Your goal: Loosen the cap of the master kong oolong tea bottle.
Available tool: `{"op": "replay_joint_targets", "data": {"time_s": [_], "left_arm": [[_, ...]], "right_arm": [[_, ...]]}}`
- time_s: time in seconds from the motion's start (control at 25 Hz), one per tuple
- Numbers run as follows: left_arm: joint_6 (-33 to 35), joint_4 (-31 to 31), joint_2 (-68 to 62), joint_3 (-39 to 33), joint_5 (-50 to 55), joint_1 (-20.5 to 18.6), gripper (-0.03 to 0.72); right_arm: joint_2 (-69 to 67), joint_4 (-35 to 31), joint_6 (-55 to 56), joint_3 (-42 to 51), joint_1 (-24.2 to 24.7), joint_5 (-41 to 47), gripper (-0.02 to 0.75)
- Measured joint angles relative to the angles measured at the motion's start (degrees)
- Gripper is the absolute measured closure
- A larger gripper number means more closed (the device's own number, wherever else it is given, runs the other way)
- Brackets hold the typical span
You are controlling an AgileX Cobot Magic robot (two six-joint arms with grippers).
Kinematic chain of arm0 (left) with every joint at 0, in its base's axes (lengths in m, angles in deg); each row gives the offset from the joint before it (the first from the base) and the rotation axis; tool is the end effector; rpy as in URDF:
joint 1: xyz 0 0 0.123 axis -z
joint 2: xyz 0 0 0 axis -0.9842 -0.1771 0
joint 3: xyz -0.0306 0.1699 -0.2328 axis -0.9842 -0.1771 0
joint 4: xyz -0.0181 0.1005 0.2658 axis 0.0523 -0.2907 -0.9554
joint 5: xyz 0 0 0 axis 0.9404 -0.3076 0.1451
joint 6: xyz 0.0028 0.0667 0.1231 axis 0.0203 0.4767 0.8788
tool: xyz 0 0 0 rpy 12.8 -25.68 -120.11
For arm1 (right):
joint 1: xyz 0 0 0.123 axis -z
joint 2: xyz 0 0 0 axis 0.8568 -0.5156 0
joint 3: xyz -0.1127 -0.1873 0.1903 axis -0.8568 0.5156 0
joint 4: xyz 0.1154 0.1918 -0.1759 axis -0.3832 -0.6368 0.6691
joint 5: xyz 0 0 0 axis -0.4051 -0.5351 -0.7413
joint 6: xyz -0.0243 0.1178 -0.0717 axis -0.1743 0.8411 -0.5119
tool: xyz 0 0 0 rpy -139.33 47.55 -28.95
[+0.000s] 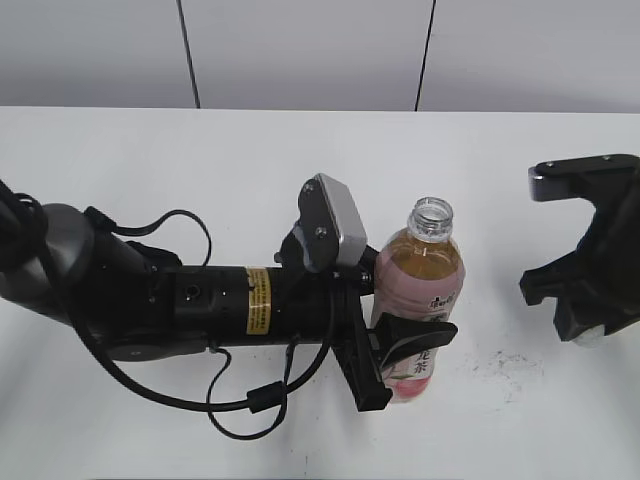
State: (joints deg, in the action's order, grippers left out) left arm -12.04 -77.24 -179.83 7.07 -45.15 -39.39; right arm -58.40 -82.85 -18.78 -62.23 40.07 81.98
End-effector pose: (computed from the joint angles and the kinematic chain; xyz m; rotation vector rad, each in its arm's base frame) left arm 0.2555 -0.3324 0.0695 1.2532 1.4920 -0.9761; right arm 0.2821 0.0908 0.1091 -0.2866 3.0228 -0.0223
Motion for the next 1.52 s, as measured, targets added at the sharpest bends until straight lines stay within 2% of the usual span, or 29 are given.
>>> {"op": "replay_joint_targets", "data": {"time_s": [0.24,0.64,0.72,0.88,0.96,1.24,1.52], "left_arm": [[0.0,0.0,0.0,0.0,0.0,0.0,0.305],[0.0,0.0,0.0,0.0,-0.1,0.0,0.305],[0.0,0.0,0.0,0.0,-0.1,0.0,0.305],[0.0,0.0,0.0,0.0,-0.1,0.0,0.305],[0.0,0.0,0.0,0.0,-0.1,0.0,0.305],[-0.4,-0.4,0.0,0.0,0.1,0.0,0.214],[-0.6,-3.9,1.8,-0.1,2.6,-0.1,0.196]], "right_arm": [[-6.3,-5.0,-2.8,0.4,0.1,-6.9,0.467],[-11.9,-5.6,-3.8,0.5,0.1,-9.6,0.467],[-11.9,-5.6,-4.4,0.5,0.1,-9.6,0.428],[-11.9,-6.2,-6.1,0.5,0.2,-9.6,0.262],[-11.9,-6.4,-6.8,0.5,0.2,-9.4,0.213],[-11.4,-6.7,-7.2,0.6,0.2,-8.5,0.181],[-10.2,-6.7,-7.2,0.6,0.2,-7.7,0.182]]}}
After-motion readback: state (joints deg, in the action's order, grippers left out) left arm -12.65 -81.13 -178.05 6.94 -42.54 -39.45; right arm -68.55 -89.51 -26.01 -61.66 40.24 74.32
